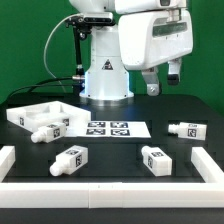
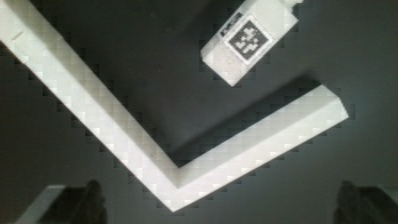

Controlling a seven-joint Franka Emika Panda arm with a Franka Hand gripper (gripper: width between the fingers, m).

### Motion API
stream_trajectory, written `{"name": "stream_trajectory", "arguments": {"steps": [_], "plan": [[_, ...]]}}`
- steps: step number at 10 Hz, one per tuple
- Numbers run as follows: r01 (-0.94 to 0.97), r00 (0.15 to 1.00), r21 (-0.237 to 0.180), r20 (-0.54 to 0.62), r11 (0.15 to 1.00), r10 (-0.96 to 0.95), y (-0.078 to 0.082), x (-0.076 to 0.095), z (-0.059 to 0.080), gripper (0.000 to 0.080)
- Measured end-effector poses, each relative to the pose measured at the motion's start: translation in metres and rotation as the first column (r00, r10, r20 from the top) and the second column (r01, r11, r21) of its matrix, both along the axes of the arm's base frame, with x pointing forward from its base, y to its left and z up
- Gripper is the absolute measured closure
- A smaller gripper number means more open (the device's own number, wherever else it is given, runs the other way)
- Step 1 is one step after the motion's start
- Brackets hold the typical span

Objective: Assemble one leg

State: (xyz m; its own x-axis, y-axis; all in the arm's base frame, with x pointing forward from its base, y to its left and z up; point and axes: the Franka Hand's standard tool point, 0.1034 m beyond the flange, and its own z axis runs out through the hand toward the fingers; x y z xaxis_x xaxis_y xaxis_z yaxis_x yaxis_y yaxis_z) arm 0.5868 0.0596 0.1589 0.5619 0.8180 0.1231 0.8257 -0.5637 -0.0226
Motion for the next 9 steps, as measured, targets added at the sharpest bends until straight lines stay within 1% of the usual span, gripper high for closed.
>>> {"name": "stream_trajectory", "arguments": {"steps": [4, 5, 6, 7, 8, 9], "plan": [[0.0, 1.0, -0.002, -0.001, 1.0, 0.0, 0.0, 0.0, -0.001, 0.015], [0.006, 1.0, -0.003, -0.004, 1.0, -0.006, -0.001, -0.002, -0.002, 0.015], [0.022, 1.0, -0.012, -0.017, 1.0, -0.023, -0.001, -0.008, -0.005, 0.015], [0.097, 0.995, -0.013, -0.035, 0.995, -0.097, -0.001, -0.015, -0.013, 0.015], [0.174, 0.982, -0.018, -0.066, 0.985, -0.175, -0.001, -0.022, -0.027, 0.015], [0.242, 0.964, -0.028, -0.109, 0.97, -0.243, -0.005, -0.025, -0.043, 0.015]]}}
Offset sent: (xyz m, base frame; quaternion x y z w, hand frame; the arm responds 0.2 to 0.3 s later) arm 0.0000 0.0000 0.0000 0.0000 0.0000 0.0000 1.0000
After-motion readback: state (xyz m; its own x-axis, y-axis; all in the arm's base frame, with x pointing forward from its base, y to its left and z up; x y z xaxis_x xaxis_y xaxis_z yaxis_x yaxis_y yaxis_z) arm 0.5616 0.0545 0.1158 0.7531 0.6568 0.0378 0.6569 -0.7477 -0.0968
